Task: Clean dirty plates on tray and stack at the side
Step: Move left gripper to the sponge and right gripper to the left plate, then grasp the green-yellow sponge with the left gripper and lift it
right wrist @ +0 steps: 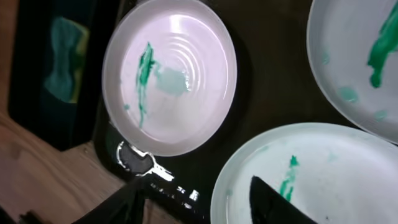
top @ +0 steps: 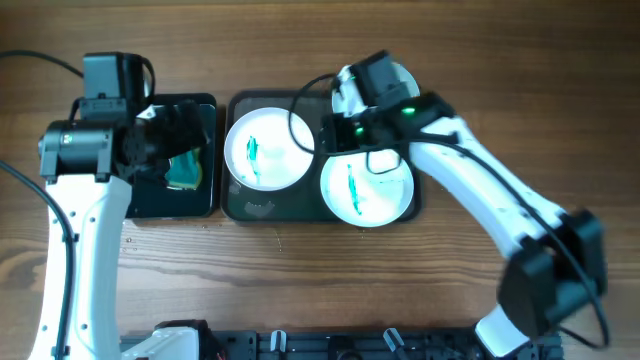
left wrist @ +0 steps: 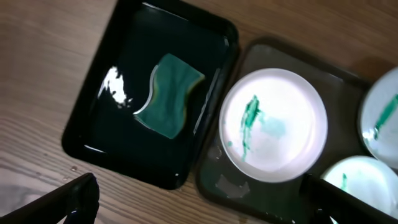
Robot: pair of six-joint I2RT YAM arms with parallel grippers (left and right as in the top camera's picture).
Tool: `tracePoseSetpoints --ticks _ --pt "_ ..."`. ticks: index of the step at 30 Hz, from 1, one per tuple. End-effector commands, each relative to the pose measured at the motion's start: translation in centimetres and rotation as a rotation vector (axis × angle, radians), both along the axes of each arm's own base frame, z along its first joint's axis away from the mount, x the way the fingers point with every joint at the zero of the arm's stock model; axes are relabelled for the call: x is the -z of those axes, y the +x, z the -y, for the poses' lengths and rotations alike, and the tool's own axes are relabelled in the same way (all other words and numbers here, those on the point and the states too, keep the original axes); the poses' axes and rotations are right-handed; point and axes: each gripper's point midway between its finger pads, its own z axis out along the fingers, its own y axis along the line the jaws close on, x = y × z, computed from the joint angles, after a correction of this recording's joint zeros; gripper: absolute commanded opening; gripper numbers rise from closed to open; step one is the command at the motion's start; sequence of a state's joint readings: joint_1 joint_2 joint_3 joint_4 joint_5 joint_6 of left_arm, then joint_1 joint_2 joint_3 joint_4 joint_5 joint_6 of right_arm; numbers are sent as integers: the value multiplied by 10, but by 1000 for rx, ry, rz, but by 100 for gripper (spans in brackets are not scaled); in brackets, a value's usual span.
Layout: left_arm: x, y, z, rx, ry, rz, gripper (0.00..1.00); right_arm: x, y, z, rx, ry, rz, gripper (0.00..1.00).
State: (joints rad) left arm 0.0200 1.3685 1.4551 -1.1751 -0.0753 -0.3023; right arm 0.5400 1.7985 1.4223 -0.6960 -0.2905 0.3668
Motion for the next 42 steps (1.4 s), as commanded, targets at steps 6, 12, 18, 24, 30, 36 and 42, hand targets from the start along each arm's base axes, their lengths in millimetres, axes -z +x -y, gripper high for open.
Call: tracePoseSetpoints --ticks 6,12,18,24,30,36,42 --pt "3 3 -17 -94 7 0 100 59 18 -24 25 -59 -54 40" --pt "26 10 -17 -93 7 -80 100 80 37 -26 75 -89 -40 32" --pt "54 17 -18 -89 8 -170 100 98 43 -30 99 -83 -48 26" --pt "72 21 -18 -87 9 -225 100 110 44 -32 116 -76 -67 24" --pt "78 21 -25 -100 41 -246 100 115 44 -30 128 -85 -74 19" --pt "84 24 -33 -123 45 -257 100 131 42 -31 163 -83 -117 11" --pt "104 35 -44 -146 60 -278 94 134 40 -29 163 -93 -130 4"
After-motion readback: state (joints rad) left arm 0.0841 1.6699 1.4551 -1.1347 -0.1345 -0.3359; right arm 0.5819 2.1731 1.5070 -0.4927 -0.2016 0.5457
